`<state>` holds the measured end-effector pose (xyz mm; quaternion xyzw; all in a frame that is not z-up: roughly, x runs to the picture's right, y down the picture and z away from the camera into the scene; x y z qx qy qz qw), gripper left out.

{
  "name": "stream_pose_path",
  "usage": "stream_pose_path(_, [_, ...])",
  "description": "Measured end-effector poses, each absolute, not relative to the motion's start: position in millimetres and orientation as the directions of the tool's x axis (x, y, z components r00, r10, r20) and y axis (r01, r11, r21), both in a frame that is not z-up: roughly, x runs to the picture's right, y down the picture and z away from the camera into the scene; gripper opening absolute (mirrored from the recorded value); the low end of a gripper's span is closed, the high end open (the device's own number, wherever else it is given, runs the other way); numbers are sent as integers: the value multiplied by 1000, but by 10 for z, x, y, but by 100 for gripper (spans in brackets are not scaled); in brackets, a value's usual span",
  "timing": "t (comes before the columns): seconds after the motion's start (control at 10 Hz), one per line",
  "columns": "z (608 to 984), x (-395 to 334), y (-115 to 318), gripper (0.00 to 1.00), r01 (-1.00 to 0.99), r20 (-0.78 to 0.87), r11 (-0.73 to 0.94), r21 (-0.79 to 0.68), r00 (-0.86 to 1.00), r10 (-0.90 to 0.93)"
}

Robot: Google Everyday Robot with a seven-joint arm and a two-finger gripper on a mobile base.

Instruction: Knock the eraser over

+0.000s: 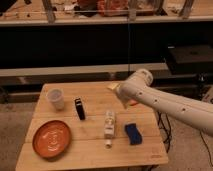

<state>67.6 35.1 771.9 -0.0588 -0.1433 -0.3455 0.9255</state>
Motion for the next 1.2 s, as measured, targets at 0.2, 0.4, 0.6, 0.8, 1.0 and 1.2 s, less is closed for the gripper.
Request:
stream_pose_path(0.2, [7745,528,342,80,679,316,734,3,696,-645])
stream_pose_path(0.4, [7760,472,340,80,691,321,723,9,683,-656])
stream_pose_path(0.6, [7773,426,339,80,700,327,714,15,671,-665])
stream_pose_path(0.8, [7780,288,345,80,709,342,704,22,657,-672])
stream_pose_path(1.0, [7793,264,348,80,722,349,691,28,641,-684])
stream_pose_path(1.2, [7798,187,367,80,737,363,675,34,620,-696])
